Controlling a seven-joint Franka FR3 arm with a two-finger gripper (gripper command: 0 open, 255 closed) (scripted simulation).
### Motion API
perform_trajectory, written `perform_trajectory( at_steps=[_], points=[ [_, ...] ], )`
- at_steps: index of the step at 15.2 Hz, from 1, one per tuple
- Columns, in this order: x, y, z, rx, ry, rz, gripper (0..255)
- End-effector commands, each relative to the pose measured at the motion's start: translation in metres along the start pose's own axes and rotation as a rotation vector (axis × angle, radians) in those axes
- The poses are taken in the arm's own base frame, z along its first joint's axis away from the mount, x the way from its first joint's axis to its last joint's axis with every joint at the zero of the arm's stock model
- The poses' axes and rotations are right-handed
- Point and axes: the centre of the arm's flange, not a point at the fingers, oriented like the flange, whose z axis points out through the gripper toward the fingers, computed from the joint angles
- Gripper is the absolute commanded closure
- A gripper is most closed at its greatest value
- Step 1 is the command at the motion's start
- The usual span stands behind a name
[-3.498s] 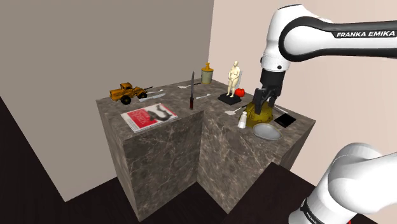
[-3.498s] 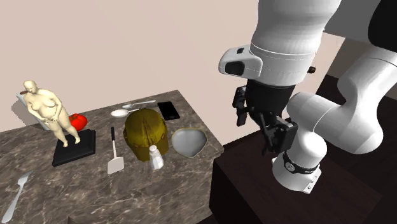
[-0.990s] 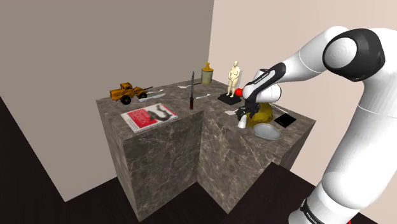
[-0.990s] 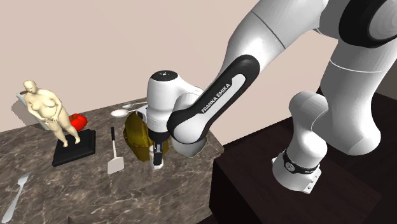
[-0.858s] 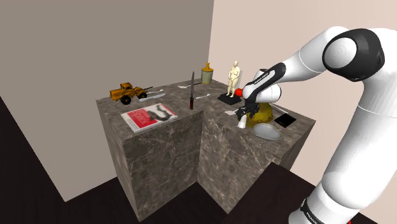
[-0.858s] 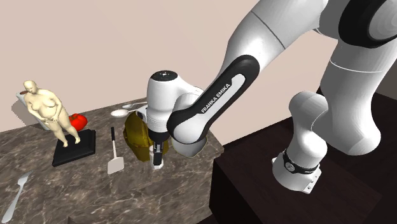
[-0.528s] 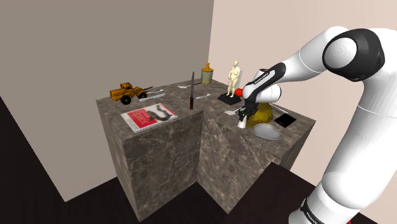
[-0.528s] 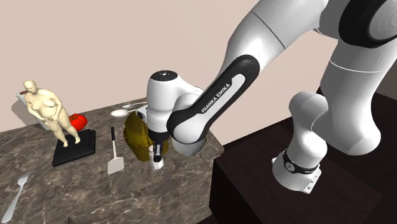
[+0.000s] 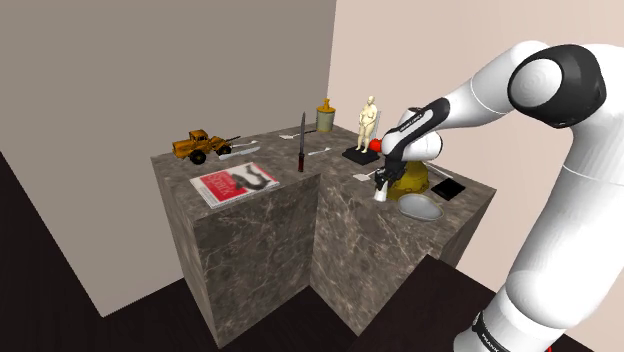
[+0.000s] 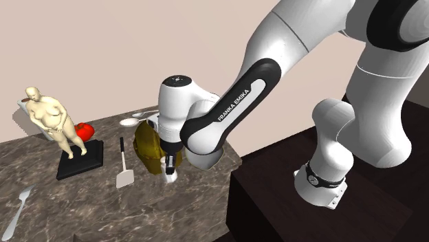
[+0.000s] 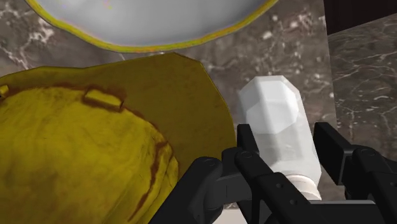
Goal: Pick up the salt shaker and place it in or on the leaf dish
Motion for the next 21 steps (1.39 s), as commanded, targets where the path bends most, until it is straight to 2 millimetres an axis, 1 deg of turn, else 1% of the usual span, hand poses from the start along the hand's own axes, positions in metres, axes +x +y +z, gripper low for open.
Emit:
perform_trajectory(
  at_steps=[1,21],
  points=[
    [0.002,0.000,-0.008,0.000,0.000,0.000,255],
    [0.024,0.003,-0.111,0.000,0.000,0.000,255]
  ],
)
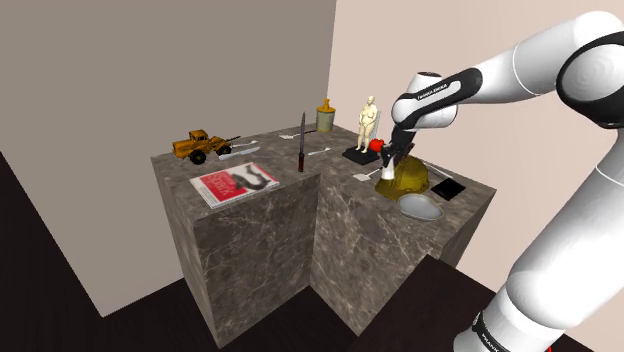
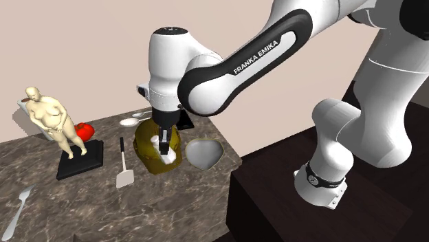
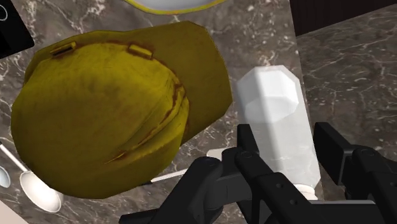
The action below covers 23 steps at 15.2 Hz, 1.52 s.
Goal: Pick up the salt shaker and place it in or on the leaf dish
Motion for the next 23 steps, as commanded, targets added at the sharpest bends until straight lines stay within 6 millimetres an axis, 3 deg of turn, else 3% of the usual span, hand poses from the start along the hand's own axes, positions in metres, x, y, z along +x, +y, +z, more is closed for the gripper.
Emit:
perform_trajectory(
  at_steps=[1,2,14,23],
  points=[
    [0.003,0.001,-0.011,0.000,0.000,0.000,255],
    [0.003,0.001,-0.011,0.000,0.000,0.000,255],
    [-0.136,0.078,-0.054,0.000,0.000,0.000,255],
    [-0.146,0.076,-0.007,0.000,0.000,0.000,255]
  ],
)
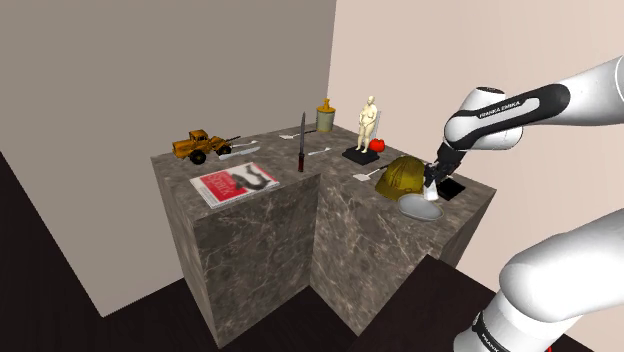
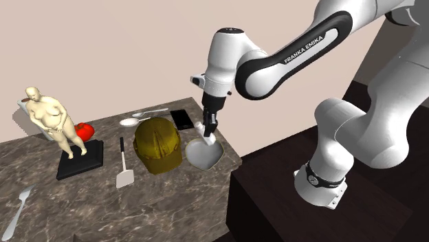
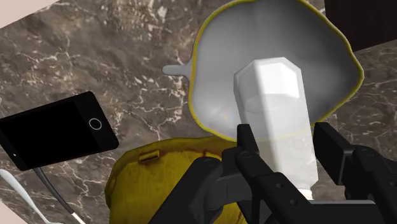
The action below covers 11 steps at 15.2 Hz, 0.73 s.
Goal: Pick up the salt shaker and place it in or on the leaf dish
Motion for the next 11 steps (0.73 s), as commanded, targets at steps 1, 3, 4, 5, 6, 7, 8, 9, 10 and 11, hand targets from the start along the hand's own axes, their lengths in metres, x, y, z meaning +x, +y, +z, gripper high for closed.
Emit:
perform_trajectory(
  at_steps=[1,3,4,5,6,7,8,9,10,11],
  points=[
    [-0.002,-0.001,0.010,0.000,0.001,0.000,255],
    [-0.004,-0.001,0.020,0.000,0.001,0.000,255],
    [-0.006,-0.001,0.026,0.000,0.001,0.000,255],
    [-0.007,-0.001,0.031,0.000,0.001,0.000,255],
    [-0.008,-0.001,0.036,0.000,0.001,0.000,255],
    [-0.009,-0.001,0.041,0.000,0.001,0.000,255],
    [-0.009,-0.001,0.041,0.000,0.001,0.000,255],
    [-0.009,-0.001,0.041,0.000,0.001,0.000,255],
    [-0.009,-0.001,0.041,0.000,0.001,0.000,255],
    [-0.009,-0.001,0.041,0.000,0.001,0.000,255]
  ],
)
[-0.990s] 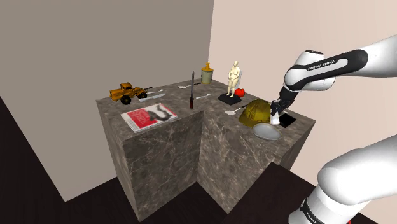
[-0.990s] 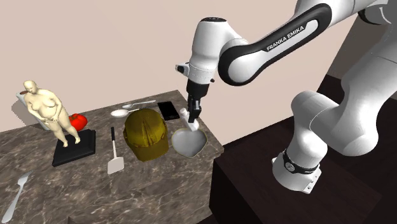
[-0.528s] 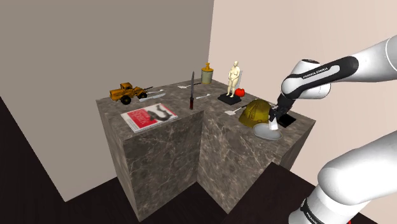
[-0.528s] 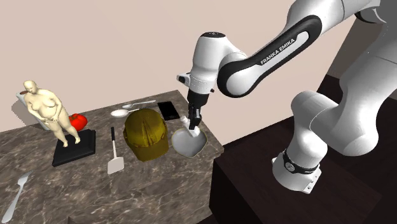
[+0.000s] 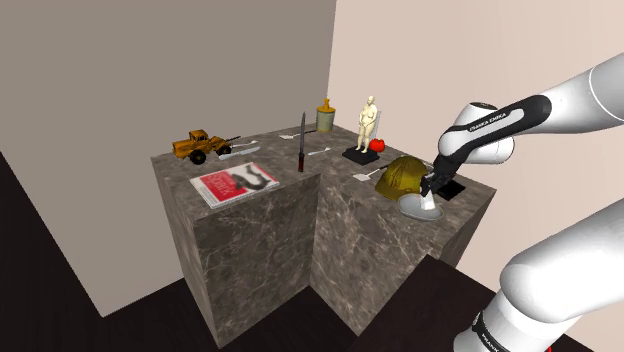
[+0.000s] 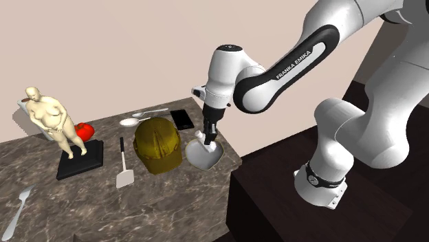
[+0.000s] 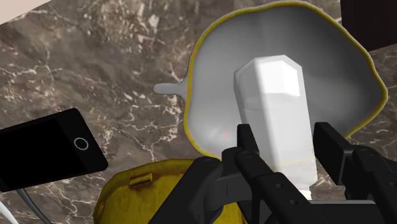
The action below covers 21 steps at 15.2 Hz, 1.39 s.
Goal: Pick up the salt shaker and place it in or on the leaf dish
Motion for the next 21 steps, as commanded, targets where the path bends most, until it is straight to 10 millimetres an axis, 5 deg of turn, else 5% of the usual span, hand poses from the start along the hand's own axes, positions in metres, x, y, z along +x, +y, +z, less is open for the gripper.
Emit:
perform_trajectory(
  at_steps=[1,4,5,10,14,21],
  points=[
    [0.000,0.000,0.000,0.000,0.000,0.000,255],
    [0.000,0.000,0.000,0.000,0.000,0.000,255],
    [0.000,0.000,0.000,0.000,0.000,0.000,0],
    [0.000,0.000,0.000,0.000,0.000,0.000,0],
    [0.000,0.000,-0.050,0.000,0.000,0.000,0],
    [0.000,0.000,-0.050,0.000,0.000,0.000,0]
  ],
)
